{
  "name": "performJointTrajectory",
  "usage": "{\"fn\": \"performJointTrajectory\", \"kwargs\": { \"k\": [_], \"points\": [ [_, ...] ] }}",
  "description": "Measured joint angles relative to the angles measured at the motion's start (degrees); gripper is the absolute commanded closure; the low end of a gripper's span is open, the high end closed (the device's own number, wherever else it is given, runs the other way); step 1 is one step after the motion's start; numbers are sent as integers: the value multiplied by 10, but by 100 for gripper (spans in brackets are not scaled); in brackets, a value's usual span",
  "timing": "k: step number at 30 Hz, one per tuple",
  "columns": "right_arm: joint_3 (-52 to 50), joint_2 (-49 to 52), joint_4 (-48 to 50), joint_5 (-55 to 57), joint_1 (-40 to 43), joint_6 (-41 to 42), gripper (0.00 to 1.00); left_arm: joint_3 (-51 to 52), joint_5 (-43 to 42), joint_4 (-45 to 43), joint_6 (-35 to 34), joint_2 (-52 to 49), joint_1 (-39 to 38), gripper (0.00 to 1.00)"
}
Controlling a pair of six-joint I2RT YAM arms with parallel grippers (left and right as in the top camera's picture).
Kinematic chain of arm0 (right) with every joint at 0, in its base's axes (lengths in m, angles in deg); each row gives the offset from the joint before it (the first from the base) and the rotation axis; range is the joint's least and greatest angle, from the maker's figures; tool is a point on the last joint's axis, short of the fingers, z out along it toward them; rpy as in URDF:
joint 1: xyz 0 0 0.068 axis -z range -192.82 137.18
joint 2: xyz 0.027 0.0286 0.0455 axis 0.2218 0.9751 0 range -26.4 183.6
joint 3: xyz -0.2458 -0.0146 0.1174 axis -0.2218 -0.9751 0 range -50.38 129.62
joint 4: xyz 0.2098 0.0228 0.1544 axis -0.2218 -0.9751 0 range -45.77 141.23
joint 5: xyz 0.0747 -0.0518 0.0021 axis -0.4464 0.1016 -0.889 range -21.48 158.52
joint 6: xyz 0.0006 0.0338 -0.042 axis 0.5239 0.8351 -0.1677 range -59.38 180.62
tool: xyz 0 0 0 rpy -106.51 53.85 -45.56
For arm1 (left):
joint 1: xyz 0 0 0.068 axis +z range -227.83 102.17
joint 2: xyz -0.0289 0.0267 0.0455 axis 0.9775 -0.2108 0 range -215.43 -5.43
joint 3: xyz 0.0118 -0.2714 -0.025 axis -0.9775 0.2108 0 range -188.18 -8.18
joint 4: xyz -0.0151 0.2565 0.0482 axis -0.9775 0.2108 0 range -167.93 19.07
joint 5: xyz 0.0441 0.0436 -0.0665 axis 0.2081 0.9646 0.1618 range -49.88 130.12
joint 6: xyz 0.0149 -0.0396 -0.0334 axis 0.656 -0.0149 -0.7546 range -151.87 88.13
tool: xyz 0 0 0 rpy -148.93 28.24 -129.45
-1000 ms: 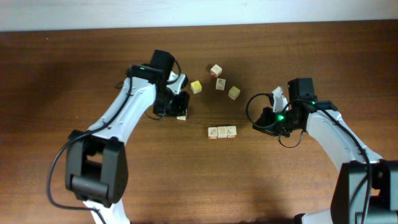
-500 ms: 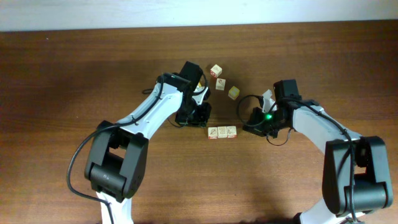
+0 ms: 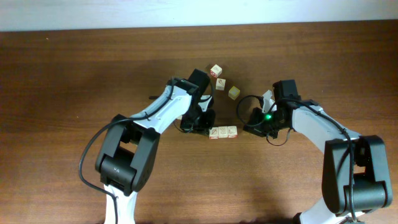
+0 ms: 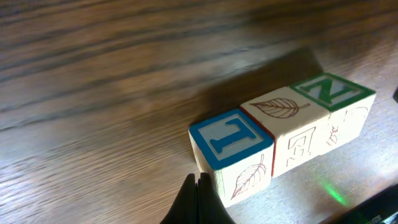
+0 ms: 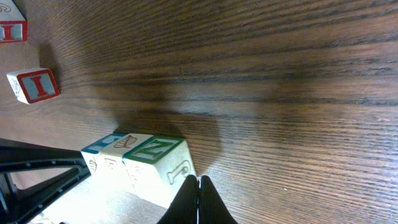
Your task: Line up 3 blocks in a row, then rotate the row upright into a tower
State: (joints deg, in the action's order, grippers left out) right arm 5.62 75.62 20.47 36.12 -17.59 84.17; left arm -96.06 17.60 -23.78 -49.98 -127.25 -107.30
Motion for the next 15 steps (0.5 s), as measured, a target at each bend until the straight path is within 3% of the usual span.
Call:
{"fn": "performJointTrajectory", "kwargs": {
  "k": [15],
  "points": [
    [0, 13, 6, 1, -19, 9, 96, 0, 0, -30, 1, 0, -8, 100]
  ]
}}
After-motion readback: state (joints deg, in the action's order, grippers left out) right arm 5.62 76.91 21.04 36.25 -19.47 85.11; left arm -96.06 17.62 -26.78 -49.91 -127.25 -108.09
